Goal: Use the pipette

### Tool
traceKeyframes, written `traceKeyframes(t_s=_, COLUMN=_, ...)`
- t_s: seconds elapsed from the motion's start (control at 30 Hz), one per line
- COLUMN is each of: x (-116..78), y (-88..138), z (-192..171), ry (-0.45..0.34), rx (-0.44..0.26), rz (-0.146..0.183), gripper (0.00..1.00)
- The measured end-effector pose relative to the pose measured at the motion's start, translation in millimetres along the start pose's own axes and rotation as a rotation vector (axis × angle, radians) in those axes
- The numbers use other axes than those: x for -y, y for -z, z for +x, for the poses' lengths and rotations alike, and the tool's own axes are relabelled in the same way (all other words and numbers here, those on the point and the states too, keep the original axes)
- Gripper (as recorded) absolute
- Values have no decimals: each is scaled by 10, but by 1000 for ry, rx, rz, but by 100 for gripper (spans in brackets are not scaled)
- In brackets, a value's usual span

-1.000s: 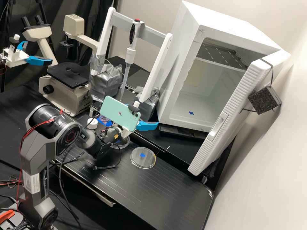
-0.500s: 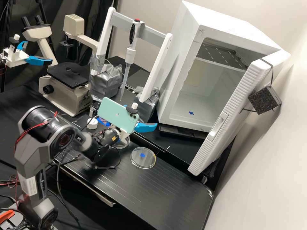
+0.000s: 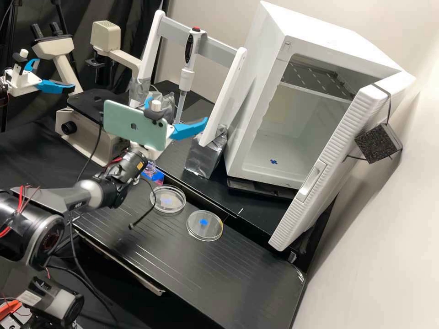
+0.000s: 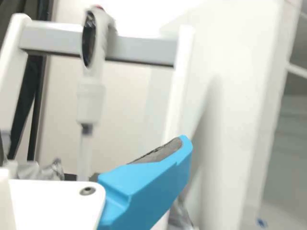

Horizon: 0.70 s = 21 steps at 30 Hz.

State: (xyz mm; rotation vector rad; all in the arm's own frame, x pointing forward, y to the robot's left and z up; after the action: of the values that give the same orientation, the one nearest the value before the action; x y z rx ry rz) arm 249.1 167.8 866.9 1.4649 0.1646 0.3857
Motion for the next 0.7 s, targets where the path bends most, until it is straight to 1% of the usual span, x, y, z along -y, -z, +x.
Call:
traceKeyframes(t_s=0.03, x=-20, y=64, z=56, ry=2, rx=3, rz=5, gripper=100)
traceKeyframes(t_s=0.2, x=-115, y=319, z=309, ry=13, rx=4, rz=-25, gripper=100)
traceKeyframes(t_s=0.3, x=-154, y=410, z=456, ry=24, rx=20, rz=-35, gripper=100)
traceKeyframes(t_s=0.47, x=-187, y=489, z=708, ry=43, rx=57, rz=-42, gripper=100)
traceKeyframes(t_s=0.5, x=-184, y=498, z=760, ry=47, rx=63, rz=-46, gripper=100)
traceKeyframes(t_s=0.57, x=-170, y=516, z=855, ry=60, rx=68, rz=-65, gripper=100)
traceKeyframes(t_s=0.67, x=-139, y=527, z=952, ry=89, rx=78, rz=-75, gripper=100)
traceKeyframes(t_s=0.7, x=-131, y=532, z=998, ry=92, rx=83, rz=-71, gripper=100)
